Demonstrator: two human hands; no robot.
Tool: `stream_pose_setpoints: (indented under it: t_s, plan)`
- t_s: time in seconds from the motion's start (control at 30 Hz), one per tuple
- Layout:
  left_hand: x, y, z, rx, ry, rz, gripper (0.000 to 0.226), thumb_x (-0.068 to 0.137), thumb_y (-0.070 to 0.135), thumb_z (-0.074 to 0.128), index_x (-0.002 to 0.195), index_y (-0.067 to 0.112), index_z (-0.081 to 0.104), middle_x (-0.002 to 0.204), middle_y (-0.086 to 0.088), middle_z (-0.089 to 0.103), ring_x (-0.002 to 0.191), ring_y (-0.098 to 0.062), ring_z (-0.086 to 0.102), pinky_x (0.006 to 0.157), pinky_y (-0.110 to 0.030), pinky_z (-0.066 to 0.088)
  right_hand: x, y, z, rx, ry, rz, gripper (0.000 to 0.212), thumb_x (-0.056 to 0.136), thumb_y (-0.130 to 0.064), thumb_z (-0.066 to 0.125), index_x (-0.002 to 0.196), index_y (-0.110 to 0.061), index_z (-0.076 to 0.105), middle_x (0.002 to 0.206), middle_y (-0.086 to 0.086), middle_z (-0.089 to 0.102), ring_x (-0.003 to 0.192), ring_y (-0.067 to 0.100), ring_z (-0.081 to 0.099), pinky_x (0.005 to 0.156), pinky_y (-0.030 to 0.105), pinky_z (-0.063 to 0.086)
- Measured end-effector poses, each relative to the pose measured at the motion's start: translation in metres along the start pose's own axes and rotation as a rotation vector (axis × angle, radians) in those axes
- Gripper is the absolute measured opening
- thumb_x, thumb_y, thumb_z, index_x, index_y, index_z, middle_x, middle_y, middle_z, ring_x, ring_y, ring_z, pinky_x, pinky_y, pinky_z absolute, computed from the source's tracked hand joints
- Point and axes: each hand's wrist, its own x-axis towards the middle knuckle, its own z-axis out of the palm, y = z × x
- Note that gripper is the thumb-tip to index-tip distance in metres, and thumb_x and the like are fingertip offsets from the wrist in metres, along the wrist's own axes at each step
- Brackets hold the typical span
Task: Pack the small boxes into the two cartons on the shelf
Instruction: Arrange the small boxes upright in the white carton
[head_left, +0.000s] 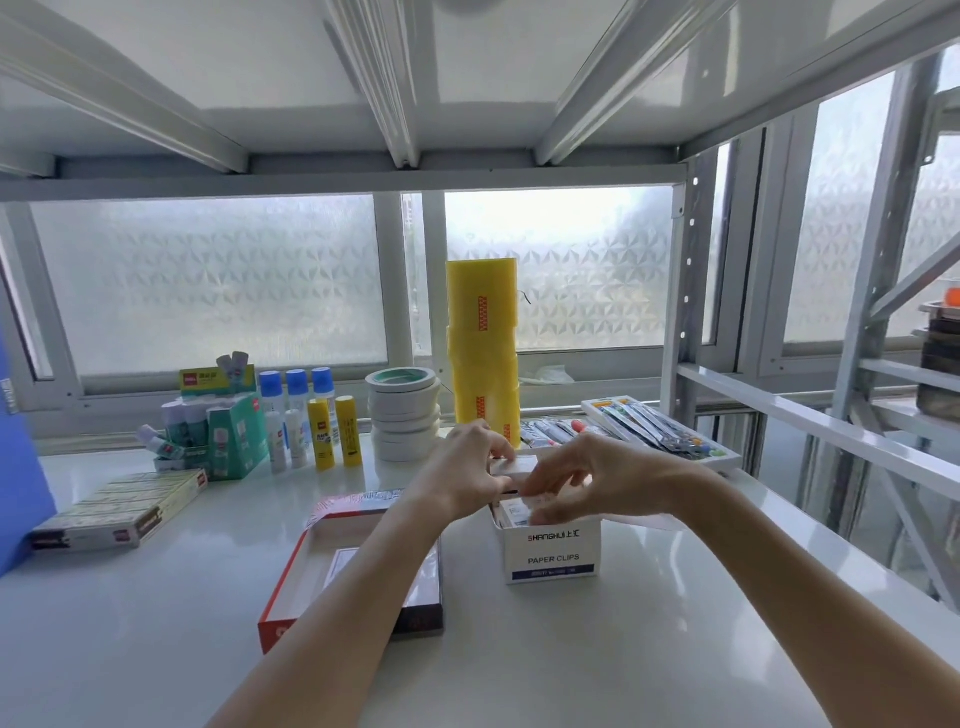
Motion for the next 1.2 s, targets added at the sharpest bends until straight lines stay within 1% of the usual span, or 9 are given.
stream_pose_setpoints:
  t_s: [0.13, 0.33, 0.43, 0.6, 0.77, 0.9, 1.0, 1.13, 1.2]
  plan:
    - [0.002, 0.000, 0.000, 0.034, -0.036, 0.020, 0.031, 0.077, 0.021, 0.073, 0.107, 0.015, 0.071, 0.111, -0.006, 0.064, 0.105, -0.023, 0.058, 0.095, -0.037, 0.046, 0.001, -0.002, 0.001, 0.039, -0.002, -0.008, 0.032, 0.076, -0.020, 0.078, 0.107, -0.012, 0.073, 0.090, -0.006, 0.073, 0.075, -0.006, 0.063, 0.070, 0.011, 0.048]
    - [0.007, 0.001, 0.005, 0.071, -0.101, -0.014, 0.033, 0.083, 0.023, 0.068, 0.114, 0.013, 0.061, 0.116, -0.010, 0.055, 0.113, -0.024, 0.048, 0.101, -0.040, 0.042, 0.006, 0.003, 0.007, -0.033, 0.121, 0.028, 0.031, 0.061, -0.037, 0.079, 0.089, -0.025, 0.077, 0.082, 0.005, 0.076, 0.073, 0.015, 0.067, 0.075, 0.039, 0.055]
    - [0.007, 0.000, 0.006, 0.053, -0.128, -0.043, 0.037, 0.085, 0.026, 0.067, 0.118, 0.012, 0.060, 0.119, -0.011, 0.052, 0.117, -0.024, 0.045, 0.104, -0.040, 0.040, 0.009, 0.003, 0.009, -0.050, 0.158, 0.066, 0.033, 0.057, -0.038, 0.077, 0.088, -0.025, 0.077, 0.083, 0.000, 0.077, 0.082, 0.020, 0.071, 0.081, 0.044, 0.058]
    - [0.008, -0.001, 0.001, 0.016, -0.195, -0.063, 0.037, 0.084, 0.018, 0.064, 0.120, 0.010, 0.059, 0.121, -0.012, 0.051, 0.118, -0.026, 0.047, 0.106, -0.039, 0.041, 0.003, -0.002, 0.000, -0.058, 0.138, 0.023, 0.023, 0.066, -0.026, 0.081, 0.085, -0.013, 0.078, 0.081, 0.002, 0.078, 0.076, 0.013, 0.072, 0.081, 0.039, 0.060]
    - [0.005, 0.007, -0.016, -0.055, -0.279, -0.031, 0.041, 0.083, 0.033, 0.072, 0.117, 0.014, 0.059, 0.123, -0.007, 0.048, 0.116, -0.022, 0.048, 0.103, -0.035, 0.042, -0.013, -0.007, -0.031, 0.107, 0.591, -0.084, 0.023, 0.072, -0.011, 0.080, 0.091, 0.000, 0.075, 0.083, 0.008, 0.075, 0.070, 0.012, 0.069, 0.068, 0.018, 0.058]
    - [0.000, 0.015, -0.032, -0.163, -0.457, 0.002, 0.038, 0.081, 0.025, 0.076, 0.115, 0.014, 0.066, 0.125, -0.004, 0.055, 0.115, -0.018, 0.054, 0.091, -0.024, 0.043, -0.005, 0.009, -0.026, -0.032, 0.733, 0.025, 0.026, 0.063, -0.030, 0.082, 0.077, -0.008, 0.077, 0.073, 0.004, 0.076, 0.069, 0.019, 0.073, 0.068, 0.039, 0.062]
    - [-0.001, 0.016, -0.035, -0.210, -0.554, -0.031, 0.040, 0.079, 0.017, 0.077, 0.118, 0.012, 0.067, 0.122, -0.004, 0.066, 0.114, -0.018, 0.058, 0.097, -0.030, 0.046, 0.006, 0.015, -0.011, -0.092, 0.709, 0.106, 0.027, 0.056, -0.034, 0.081, 0.068, -0.010, 0.075, 0.065, 0.003, 0.074, 0.064, 0.019, 0.070, 0.064, 0.040, 0.060]
    - [0.000, 0.012, -0.051, -0.435, -0.640, -0.044, 0.041, 0.075, 0.010, 0.065, 0.115, 0.004, 0.067, 0.115, -0.007, 0.069, 0.109, -0.014, 0.062, 0.096, -0.027, 0.050, 0.011, 0.017, -0.004, -0.125, 0.703, 0.169, 0.046, 0.054, -0.049, 0.078, 0.087, -0.016, 0.072, 0.070, 0.003, 0.073, 0.069, 0.015, 0.068, 0.067, 0.033, 0.057]
    - [0.004, 0.011, -0.050, -0.478, -0.525, -0.094, 0.032, 0.078, 0.005, 0.058, 0.108, 0.003, 0.069, 0.113, -0.012, 0.071, 0.109, -0.020, 0.065, 0.096, -0.031, 0.050, 0.011, 0.014, -0.002, -0.128, 0.697, 0.164, 0.056, 0.053, -0.057, 0.070, 0.093, -0.019, 0.071, 0.065, 0.000, 0.069, 0.074, 0.016, 0.070, 0.071, 0.035, 0.057]
